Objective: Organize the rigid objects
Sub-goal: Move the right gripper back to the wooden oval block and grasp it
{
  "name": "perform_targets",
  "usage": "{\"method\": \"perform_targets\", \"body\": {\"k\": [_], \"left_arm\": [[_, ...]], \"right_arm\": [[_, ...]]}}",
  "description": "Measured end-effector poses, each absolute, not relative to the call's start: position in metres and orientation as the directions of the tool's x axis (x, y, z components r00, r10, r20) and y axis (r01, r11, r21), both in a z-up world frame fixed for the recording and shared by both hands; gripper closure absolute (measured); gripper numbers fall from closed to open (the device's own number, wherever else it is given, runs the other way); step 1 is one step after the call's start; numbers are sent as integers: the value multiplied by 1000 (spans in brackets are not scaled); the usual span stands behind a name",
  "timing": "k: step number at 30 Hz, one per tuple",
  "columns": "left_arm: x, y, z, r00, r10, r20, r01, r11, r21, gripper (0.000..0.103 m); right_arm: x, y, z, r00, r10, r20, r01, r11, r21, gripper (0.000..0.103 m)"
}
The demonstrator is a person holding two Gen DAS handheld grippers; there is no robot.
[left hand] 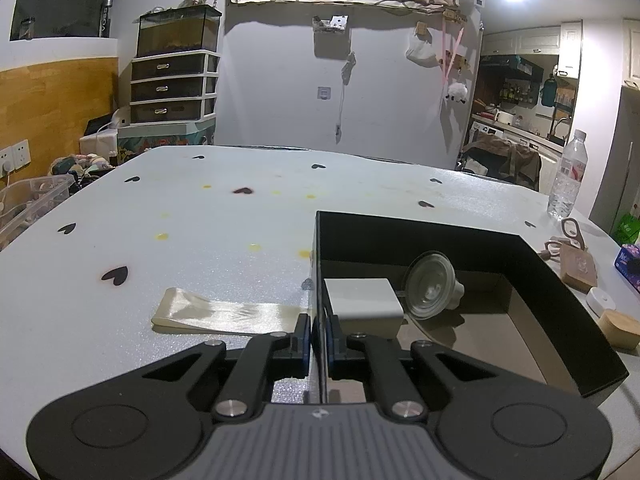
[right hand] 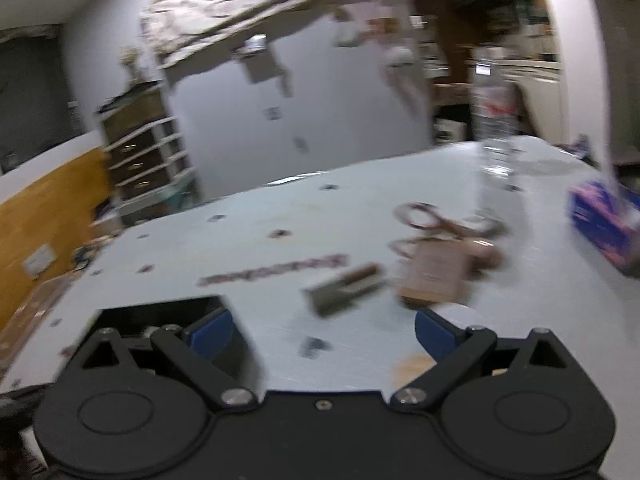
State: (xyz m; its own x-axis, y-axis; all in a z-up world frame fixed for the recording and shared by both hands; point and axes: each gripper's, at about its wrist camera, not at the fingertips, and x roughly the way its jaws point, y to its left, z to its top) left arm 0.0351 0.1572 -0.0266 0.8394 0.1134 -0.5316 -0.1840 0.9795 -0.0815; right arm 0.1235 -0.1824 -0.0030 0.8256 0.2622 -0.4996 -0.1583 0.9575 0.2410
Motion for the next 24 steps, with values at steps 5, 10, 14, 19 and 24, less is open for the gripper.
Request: {"method": "perform_targets", "body": {"k": [5, 10, 14, 19, 24], "left_arm": [[36, 156, -27, 837, 119, -534, -190, 979, -79, 95], [36, 156, -27, 836, 121, -535, -190, 979, -76, 95], [36, 156, -27, 836, 121, -535, -191, 979, -77, 95], [36, 156, -28, 835, 124, -536, -192, 978, -74, 95], [37, 155, -29, 834, 124, -537, -193, 978, -74, 95]], "right_arm": [[121, -200, -34, 836, 107, -538, -30, 988, 151, 4], [116, -209, -56, 829, 64, -555, 29, 987, 157, 4], [114, -213, -67, 821, 59, -568, 43, 985, 165, 4], [112, -209, -70, 819, 68, -569, 34, 985, 167, 4], [122, -202, -66, 816, 97, -569, 11, 983, 183, 4]]}}
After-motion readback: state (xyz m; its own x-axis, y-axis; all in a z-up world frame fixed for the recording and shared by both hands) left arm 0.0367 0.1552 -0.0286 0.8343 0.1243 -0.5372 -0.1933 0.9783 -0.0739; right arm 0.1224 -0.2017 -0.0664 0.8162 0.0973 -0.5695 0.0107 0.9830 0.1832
